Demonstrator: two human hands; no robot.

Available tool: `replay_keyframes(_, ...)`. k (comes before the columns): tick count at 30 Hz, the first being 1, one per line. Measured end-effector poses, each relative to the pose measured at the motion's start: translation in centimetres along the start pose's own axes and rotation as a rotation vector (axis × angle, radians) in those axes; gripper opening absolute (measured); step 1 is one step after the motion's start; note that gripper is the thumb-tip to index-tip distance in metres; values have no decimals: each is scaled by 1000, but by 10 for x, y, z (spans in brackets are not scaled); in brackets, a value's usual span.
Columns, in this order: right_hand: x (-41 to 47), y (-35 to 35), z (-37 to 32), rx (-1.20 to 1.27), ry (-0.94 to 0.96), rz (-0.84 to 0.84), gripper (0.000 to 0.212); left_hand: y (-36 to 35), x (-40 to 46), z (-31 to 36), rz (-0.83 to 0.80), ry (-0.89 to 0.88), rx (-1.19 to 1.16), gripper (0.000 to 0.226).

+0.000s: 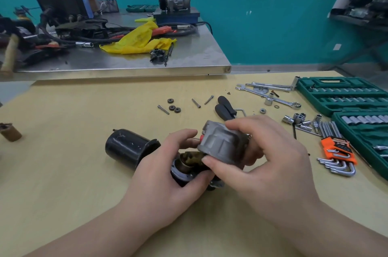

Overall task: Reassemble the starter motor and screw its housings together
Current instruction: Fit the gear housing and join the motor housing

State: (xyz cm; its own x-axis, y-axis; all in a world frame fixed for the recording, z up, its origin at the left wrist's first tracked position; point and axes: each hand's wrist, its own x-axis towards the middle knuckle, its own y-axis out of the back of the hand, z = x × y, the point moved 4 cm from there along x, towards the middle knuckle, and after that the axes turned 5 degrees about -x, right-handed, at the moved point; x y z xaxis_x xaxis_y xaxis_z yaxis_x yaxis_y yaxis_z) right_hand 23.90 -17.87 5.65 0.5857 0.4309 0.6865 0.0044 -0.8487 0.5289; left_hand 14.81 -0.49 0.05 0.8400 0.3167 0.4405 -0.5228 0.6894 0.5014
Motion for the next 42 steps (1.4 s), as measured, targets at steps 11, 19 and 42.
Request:
replay_keyframes(11,-3,-10,-19,-326,187,-30,62,-1,2,-1,0,-11,-37,61)
replay_keyframes(19,-8,-12,7,-101,132,-160,46,4,6,-7,100,87,-221,38)
replay_keyframes(42,1,-41,76,488,-347,-591,94,8,6,-11,160,156,-284,42)
